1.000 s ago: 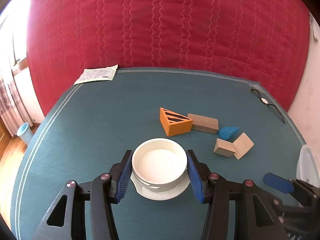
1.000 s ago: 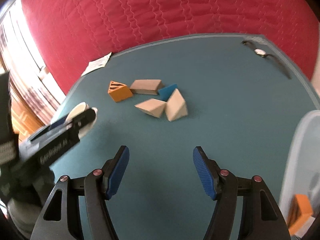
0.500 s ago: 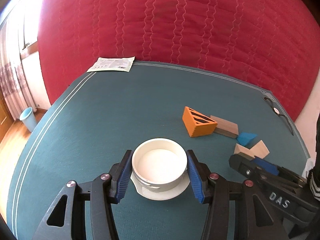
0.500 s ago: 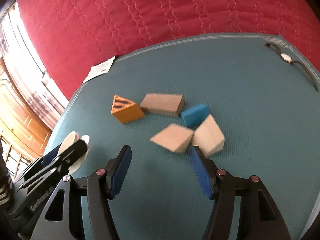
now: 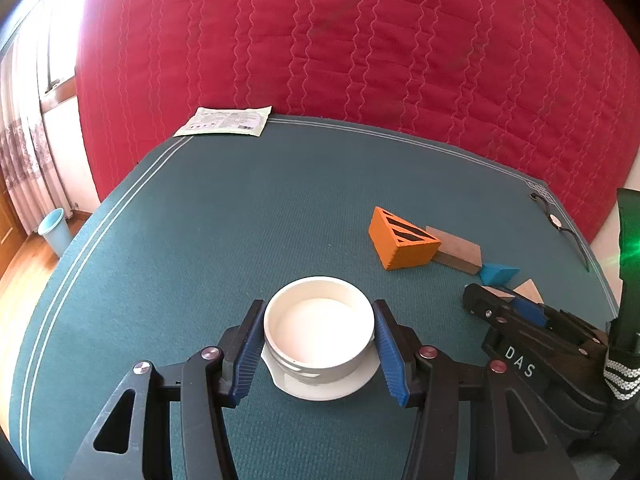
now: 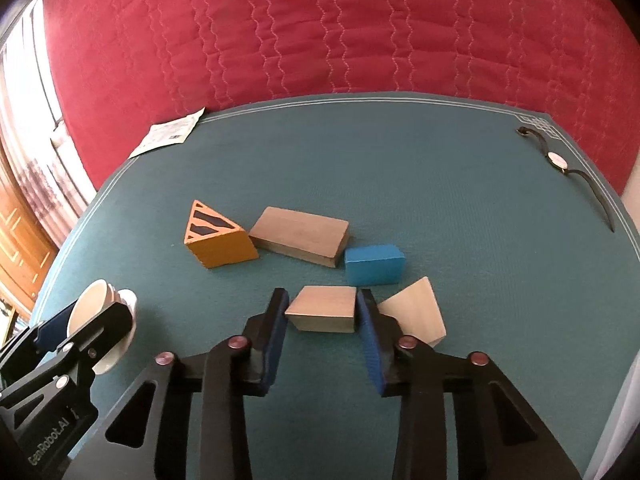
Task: Organize rigid objects
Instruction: 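Grasp the tan rectangular block with the right gripper while the left gripper lifts the white cup, then carry the tan rectangular block into the clear bowl and open the right gripper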
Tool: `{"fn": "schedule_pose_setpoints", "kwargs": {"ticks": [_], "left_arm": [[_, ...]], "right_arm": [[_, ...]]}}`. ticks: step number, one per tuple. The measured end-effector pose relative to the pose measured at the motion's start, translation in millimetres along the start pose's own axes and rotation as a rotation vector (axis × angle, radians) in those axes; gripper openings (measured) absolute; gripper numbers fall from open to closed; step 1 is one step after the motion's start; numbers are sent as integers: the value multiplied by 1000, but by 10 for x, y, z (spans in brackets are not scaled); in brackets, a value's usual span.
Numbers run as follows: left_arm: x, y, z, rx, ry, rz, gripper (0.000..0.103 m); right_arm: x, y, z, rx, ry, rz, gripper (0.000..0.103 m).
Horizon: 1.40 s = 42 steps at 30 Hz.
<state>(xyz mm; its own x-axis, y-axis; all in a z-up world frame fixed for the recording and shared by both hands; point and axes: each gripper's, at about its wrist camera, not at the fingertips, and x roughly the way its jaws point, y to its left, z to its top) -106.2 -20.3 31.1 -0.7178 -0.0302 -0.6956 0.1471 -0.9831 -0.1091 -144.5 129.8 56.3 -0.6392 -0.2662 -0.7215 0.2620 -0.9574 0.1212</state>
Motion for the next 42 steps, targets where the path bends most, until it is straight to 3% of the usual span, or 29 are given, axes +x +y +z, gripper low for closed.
{"fn": "schedule_pose_setpoints", "kwargs": {"ticks": [20, 42], "left_arm": [[-87, -169, 0, 28, -3, -29, 55], [-139, -473, -162, 123, -9, -77, 55]], "right_arm": [[-507, -167, -425, 28, 1, 66, 34], [-1163, -579, -716, 100, -94, -38, 34]]}}
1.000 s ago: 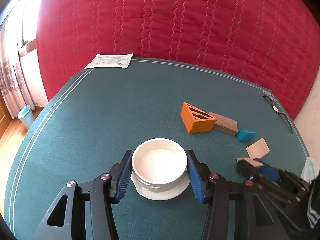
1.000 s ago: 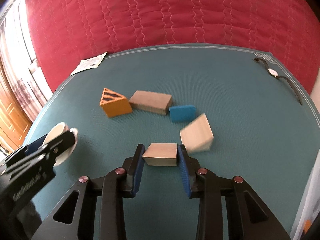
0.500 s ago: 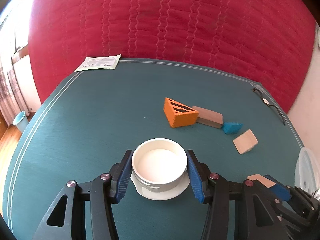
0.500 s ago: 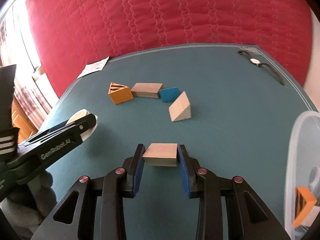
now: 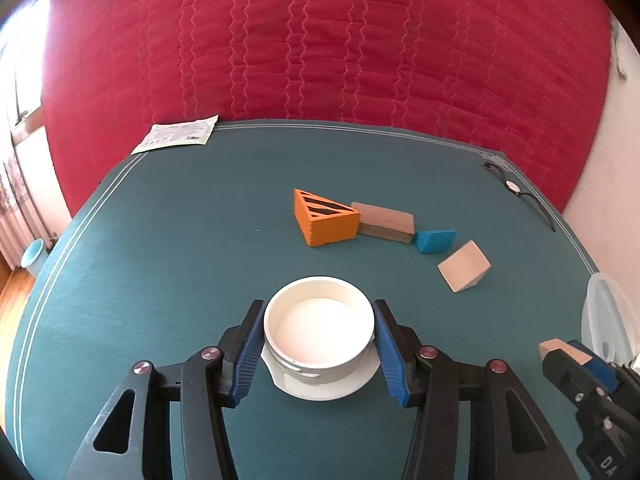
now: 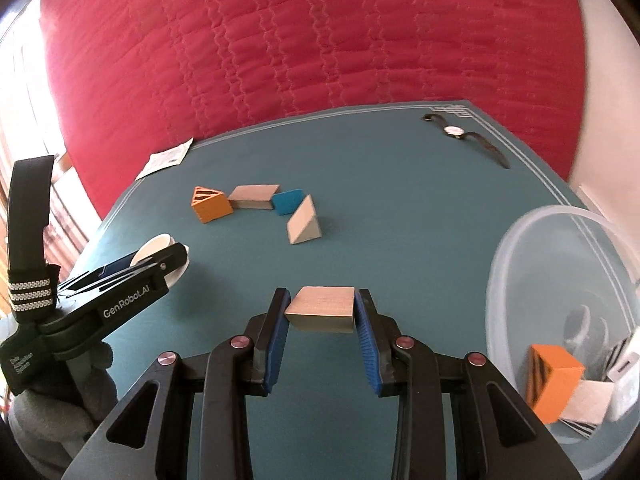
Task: Organize rigid objects
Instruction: 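Carry the tan rectangular block into the clear bowl and open the right gripper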
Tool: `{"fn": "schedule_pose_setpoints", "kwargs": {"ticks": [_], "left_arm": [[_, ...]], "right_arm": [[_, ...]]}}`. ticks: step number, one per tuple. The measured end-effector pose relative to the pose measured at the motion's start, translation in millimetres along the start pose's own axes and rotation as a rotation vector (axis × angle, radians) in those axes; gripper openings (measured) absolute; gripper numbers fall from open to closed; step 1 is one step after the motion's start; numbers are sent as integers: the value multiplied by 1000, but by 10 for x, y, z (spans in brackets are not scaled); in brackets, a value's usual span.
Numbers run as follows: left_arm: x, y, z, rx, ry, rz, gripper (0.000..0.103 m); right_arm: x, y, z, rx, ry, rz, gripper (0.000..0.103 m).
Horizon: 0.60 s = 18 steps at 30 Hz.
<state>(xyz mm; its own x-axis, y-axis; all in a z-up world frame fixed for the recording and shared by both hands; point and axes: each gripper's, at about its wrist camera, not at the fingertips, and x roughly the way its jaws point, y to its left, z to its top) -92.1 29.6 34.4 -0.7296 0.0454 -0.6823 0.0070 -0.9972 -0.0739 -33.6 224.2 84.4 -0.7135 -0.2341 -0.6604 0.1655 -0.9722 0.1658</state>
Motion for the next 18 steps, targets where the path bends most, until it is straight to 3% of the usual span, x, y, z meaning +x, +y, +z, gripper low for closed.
{"fn": "schedule_pose_setpoints", "kwargs": {"ticks": [18], "left_arm": [[-41, -196, -75, 50, -1, -20, 55]], "right_arm": [[-471, -491, -158, 74, -47, -99, 34]]}}
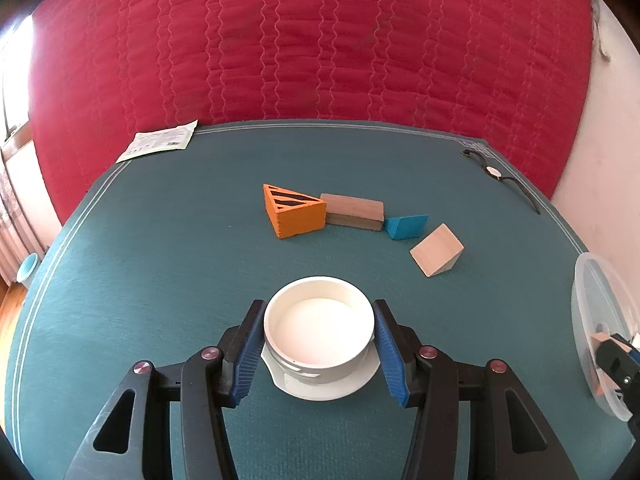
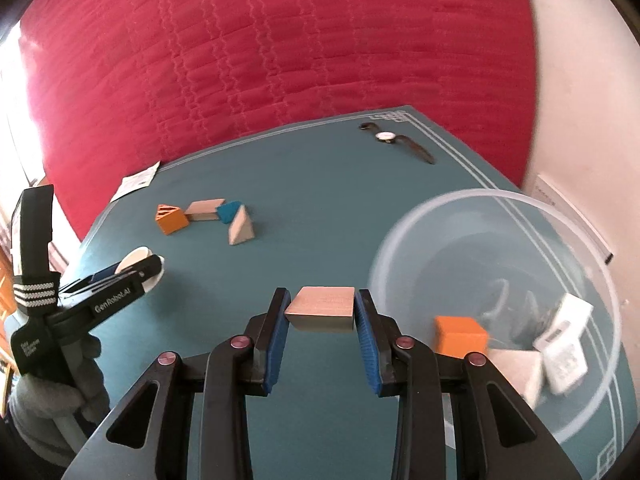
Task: Organize rigid objects
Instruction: 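Carry the tan rectangular block into the clear bowl and open the right gripper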
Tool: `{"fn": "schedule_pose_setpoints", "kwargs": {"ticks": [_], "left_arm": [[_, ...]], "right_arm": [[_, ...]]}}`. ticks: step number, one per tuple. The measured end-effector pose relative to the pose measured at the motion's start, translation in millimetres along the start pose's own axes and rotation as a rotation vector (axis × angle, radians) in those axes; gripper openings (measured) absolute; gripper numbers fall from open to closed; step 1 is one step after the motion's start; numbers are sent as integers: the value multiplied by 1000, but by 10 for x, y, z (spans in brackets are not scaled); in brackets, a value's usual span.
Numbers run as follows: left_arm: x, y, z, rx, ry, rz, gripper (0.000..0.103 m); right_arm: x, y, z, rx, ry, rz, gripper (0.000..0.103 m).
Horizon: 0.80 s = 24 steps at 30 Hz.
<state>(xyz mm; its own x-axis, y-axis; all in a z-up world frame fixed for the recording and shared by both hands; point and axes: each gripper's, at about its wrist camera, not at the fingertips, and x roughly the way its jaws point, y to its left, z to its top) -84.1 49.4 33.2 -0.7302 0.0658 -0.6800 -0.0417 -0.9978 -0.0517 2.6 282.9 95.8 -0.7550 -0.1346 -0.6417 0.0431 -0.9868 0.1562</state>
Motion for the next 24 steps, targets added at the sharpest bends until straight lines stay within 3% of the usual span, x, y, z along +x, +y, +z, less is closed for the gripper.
{"fn": "schedule_pose_setpoints", "kwargs": {"ticks": [24], "left_arm": [[-68, -180, -36, 45, -13, -29, 55]], "right_arm": [[-556, -922, -222, 151, -38, -252, 34]]}}
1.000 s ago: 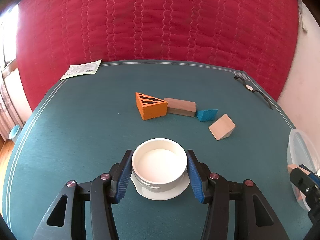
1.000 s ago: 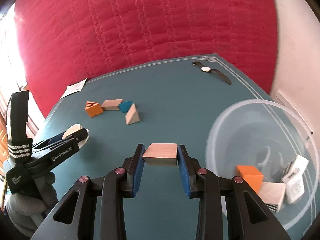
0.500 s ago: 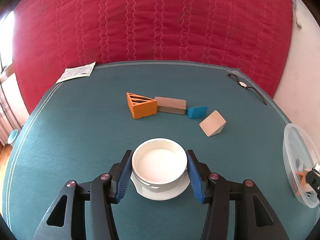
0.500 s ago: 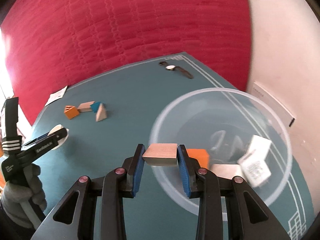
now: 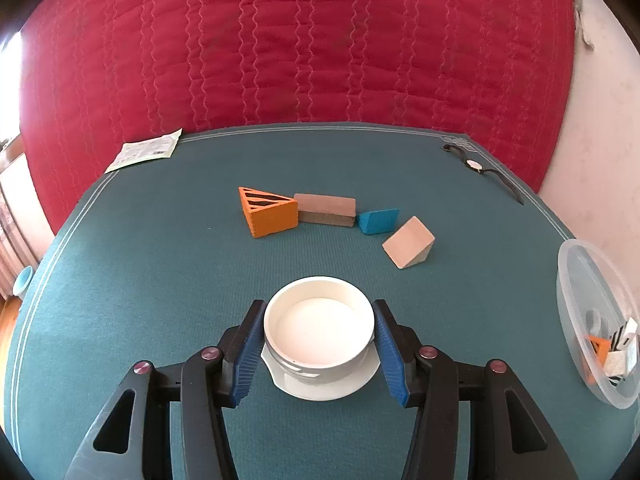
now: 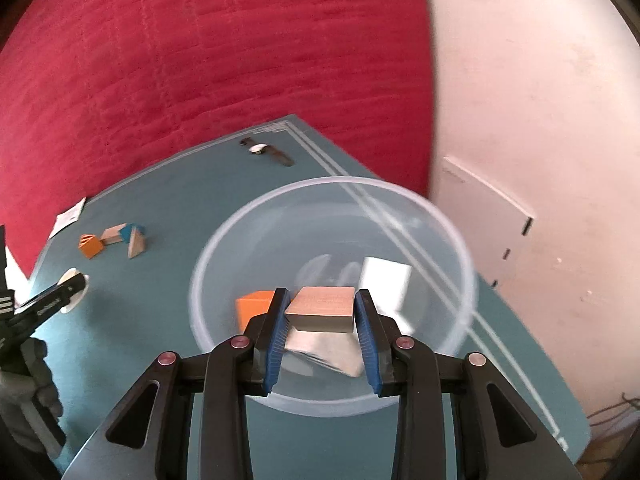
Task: Organize rigid objects
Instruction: 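Carry the tan rectangular block into the clear bowl and open the right gripper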
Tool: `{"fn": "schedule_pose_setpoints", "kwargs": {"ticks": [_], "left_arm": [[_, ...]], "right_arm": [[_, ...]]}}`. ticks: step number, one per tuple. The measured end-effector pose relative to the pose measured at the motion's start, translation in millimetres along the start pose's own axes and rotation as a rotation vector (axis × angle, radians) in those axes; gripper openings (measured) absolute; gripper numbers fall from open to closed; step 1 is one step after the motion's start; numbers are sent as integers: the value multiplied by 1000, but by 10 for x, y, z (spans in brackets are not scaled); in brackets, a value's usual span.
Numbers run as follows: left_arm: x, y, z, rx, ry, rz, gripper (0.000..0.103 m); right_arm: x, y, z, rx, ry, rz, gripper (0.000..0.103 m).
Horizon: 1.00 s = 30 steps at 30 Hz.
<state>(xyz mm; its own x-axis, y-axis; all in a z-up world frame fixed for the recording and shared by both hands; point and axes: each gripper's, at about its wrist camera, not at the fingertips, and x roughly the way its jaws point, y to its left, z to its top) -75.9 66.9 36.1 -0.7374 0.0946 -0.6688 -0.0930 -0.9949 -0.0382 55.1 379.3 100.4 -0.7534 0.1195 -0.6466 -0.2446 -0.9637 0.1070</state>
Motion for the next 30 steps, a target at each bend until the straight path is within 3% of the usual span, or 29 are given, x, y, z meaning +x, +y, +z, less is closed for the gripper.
{"fn": "schedule_pose_setpoints", "kwargs": {"ticks": [7, 20, 22, 24, 30], "left_arm": [[-7, -12, -19, 7, 3, -4, 55], [-39, -71, -11, 17, -3, -15, 55], [-32, -64, -10, 14, 0, -17, 55], [-27, -55, -3, 8, 4, -16, 55], [-70, -133, 16, 18, 0, -18, 55]], "right_arm": [[25, -263, -34, 29, 14, -51, 34], [85, -390, -123, 19, 38, -55, 34], [97, -389, -118, 11, 33, -59, 35], [109, -402, -106, 18, 32, -62, 45], [70, -426, -88, 53, -18, -61, 46]]}}
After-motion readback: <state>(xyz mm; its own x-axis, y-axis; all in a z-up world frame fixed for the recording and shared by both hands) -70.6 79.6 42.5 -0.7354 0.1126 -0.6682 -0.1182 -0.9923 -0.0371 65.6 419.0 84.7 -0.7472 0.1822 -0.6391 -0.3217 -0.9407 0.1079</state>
